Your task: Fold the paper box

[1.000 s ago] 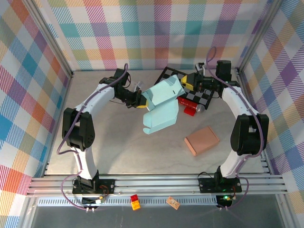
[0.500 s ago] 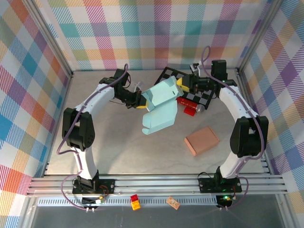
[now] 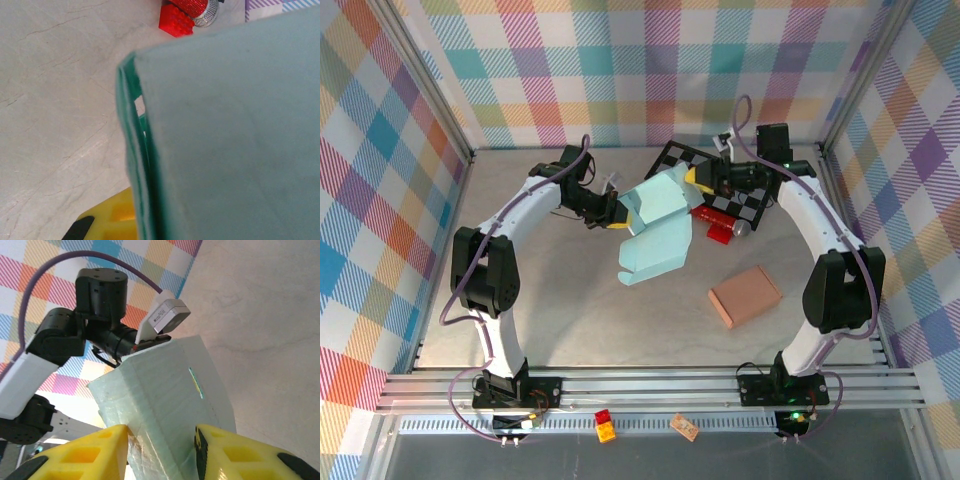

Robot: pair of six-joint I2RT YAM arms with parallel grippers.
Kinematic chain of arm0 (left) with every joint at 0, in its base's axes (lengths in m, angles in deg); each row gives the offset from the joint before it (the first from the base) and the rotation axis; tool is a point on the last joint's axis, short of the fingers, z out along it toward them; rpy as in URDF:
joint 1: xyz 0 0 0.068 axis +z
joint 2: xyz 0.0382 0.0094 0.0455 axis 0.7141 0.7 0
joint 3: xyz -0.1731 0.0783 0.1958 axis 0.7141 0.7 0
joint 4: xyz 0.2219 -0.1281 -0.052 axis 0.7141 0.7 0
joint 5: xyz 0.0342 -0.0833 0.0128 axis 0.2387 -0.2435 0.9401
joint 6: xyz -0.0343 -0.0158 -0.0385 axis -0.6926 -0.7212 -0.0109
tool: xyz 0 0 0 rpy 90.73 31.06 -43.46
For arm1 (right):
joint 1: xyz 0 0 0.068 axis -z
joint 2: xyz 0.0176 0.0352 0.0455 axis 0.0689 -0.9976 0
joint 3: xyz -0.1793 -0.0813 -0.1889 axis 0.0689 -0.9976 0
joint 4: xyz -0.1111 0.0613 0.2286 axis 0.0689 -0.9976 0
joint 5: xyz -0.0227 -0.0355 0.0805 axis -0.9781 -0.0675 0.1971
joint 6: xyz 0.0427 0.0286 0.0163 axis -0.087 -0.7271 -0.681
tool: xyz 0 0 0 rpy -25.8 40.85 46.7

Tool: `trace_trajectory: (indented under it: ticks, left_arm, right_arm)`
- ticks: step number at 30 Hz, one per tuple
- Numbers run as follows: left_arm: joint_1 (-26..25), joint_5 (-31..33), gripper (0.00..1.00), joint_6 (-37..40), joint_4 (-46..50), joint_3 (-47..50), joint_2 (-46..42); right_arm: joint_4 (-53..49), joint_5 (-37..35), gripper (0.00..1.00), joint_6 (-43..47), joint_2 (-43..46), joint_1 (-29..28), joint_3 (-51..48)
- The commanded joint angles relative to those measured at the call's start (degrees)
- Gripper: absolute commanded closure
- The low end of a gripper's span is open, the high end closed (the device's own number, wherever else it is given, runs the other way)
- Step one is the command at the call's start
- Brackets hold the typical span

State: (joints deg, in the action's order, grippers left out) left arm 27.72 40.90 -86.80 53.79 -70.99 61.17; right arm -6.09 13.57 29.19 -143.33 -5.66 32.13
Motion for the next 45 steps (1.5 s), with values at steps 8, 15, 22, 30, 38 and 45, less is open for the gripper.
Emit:
trace_trajectory:
  ticks: [8,15,22,30,38,45]
  left_arm:
    - [-0.08,0.24,1.0,-0.84,1.22,-1.45,-0.23]
    - [-0.08,0.29,1.0,-0.67,1.51,-1.45,-0.41]
    - [-0.08,0.46,1.0,-0.33,2.02,-1.45,-0.66]
    - [-0.17,0.6,1.0,0.1,2.51,-1.45,-1.02]
    - [-0.3,0.7,1.0,0.39,2.84,-1.54,-1.1]
    - [-0.44,0.79,1.0,0.65,3.25,-1.8,-1.24]
  right_arm:
    - [-10.9,-11.14,0.63,9.97,3.52,-3.81,4.19]
    - [-13.41,-19.05,0.59,12.35,3.44,-5.85,6.18]
    - [-15.36,-23.99,0.65,13.93,2.06,-8.02,8.72]
    - [-18.81,-35.5,0.65,14.97,-0.26,-11.67,11.93]
    - [-20.95,-42.96,0.67,15.85,-2.57,-14.27,13.81]
    - [-21.9,-49.9,0.67,15.99,-4.56,-16.4,15.6]
